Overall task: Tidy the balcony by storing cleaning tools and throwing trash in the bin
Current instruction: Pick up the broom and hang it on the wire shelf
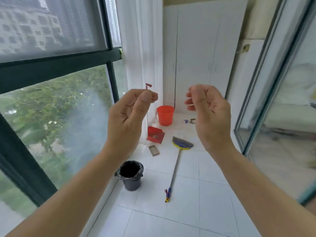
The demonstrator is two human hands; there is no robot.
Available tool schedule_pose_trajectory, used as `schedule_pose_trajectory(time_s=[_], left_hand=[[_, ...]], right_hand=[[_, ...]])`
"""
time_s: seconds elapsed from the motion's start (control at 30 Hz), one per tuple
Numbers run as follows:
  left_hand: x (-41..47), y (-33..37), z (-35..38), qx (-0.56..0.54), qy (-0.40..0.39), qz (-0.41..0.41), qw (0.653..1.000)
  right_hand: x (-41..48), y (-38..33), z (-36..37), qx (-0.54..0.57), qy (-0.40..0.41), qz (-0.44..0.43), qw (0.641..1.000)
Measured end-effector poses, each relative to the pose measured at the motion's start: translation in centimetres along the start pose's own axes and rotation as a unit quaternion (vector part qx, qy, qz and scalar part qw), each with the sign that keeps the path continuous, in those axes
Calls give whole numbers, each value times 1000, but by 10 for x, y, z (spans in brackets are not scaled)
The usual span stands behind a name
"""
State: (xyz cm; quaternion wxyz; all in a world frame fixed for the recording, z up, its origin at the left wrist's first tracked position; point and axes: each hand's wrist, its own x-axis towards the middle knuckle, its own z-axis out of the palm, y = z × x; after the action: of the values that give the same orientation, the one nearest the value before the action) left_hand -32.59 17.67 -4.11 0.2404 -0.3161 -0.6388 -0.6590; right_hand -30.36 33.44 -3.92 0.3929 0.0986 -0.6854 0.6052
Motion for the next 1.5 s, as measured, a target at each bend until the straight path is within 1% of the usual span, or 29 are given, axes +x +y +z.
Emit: schedule_pose_trajectory(time_s=[0.17,0.23,0.53,0.6,0.77,0.97,1.17,1.27,1.37,1.5], left_hand=[[34,-47,41,-28,-28,-13,999],[48,-68,52,-39,-32,-18,999],[133,-170,81,-63,-37,-34,997],[153,-192,93,-64,-45,-42,996],[187,-245,131,-75,-63,-55,994],[225,-304,204,-56,-50,-72,995],[262,-350,303,-23,-3,-91,996],[280,-368,341,-17,12,-85,996],[300,-387,372,-9,25,-91,995],[324,-421,394,6,46,-96,994]], right_hand=[[33,46,-28,-33,44,10,998],[46,65,-31,-44,48,22,998],[135,153,-16,-92,55,22,994],[154,171,-18,-92,67,28,993],[196,225,-34,-101,64,60,991],[257,296,-80,-73,53,71,993],[333,368,-156,-79,6,70,994],[369,393,-186,-64,-11,76,995],[406,422,-203,-51,-39,83,994],[443,463,-204,-18,-67,88,994]])
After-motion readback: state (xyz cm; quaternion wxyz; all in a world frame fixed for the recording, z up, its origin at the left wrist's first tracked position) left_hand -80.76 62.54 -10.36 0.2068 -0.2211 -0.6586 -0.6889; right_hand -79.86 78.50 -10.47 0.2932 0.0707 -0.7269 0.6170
